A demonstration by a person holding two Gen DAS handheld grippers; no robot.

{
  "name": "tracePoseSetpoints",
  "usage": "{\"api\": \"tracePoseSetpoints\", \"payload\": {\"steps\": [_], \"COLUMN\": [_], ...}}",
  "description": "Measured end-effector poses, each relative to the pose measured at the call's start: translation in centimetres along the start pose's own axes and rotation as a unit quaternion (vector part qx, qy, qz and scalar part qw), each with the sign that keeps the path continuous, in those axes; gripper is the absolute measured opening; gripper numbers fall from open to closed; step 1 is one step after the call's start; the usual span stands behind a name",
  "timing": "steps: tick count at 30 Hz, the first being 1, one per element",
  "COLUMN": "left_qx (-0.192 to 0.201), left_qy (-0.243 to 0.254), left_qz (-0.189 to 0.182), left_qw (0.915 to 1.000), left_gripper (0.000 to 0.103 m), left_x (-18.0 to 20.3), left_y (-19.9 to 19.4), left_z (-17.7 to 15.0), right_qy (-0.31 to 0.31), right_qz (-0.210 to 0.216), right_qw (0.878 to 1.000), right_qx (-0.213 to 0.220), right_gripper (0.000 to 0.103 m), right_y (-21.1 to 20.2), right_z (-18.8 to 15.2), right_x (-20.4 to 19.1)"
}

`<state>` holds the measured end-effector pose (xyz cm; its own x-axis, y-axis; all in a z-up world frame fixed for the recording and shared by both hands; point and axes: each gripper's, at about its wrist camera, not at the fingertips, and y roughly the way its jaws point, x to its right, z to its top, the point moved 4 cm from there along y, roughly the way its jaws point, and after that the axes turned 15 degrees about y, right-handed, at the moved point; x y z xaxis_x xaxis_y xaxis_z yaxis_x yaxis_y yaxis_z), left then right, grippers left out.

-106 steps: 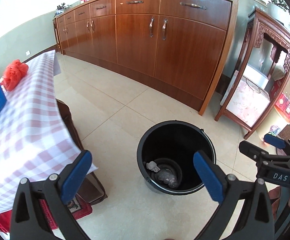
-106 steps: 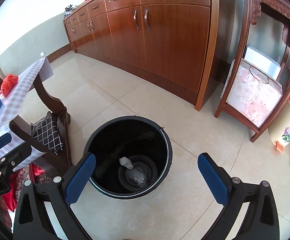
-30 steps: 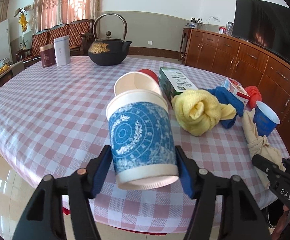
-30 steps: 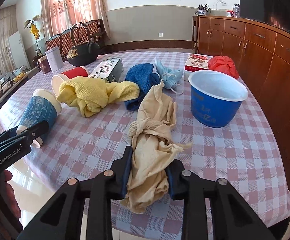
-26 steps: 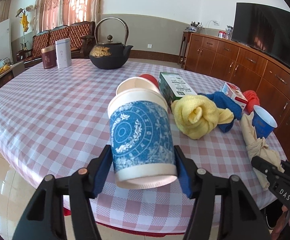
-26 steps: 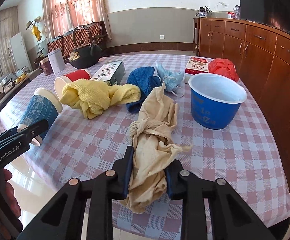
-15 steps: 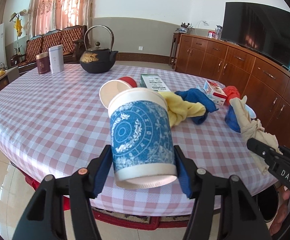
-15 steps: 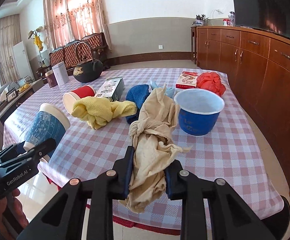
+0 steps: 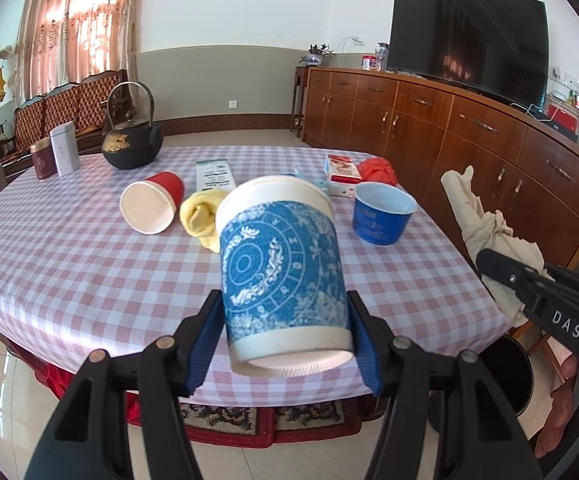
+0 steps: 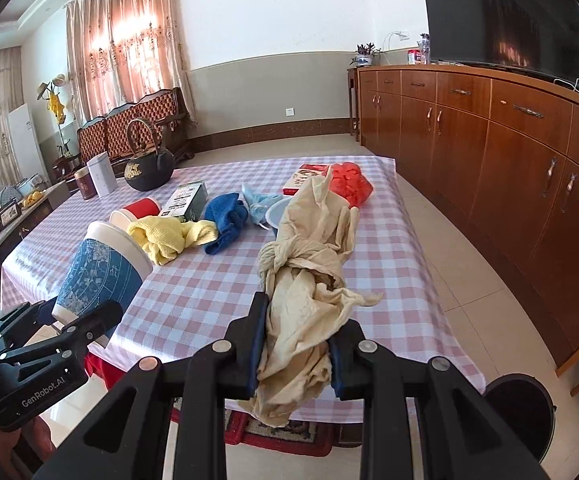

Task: Collect trash
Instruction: 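Carry the paper cup and beige cloth in both tools over the black bin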

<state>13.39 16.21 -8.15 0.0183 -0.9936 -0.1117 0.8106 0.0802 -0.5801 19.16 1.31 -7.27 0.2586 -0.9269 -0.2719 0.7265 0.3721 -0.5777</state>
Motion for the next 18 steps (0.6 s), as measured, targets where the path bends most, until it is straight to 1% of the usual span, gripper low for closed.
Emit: {"api": "tracePoseSetpoints", "payload": {"steps": [8,18], "left_qx": [0.012,0.028], "left_qy": [0.034,0.075], "left_qz": [-0.041,-0.095], "left_qw": [0.9985,0.9922], "left_gripper": [0.061,0.061], "left_x": [5.2,11.5], "left_y": [-0.2,-0.6], "left_z": [1.6,3.6], "right_qy": [0.024,0.054], "right_qz": [-0.034,-0.082], "right_qw": [0.999,0.995], "right_qx": [0.019,0.035], "right_gripper": [0.028,0.028], "right_y": [-3.4,-7.5], "right_z": [0.5,0.6], "right_x": [5.1,11.3]}}
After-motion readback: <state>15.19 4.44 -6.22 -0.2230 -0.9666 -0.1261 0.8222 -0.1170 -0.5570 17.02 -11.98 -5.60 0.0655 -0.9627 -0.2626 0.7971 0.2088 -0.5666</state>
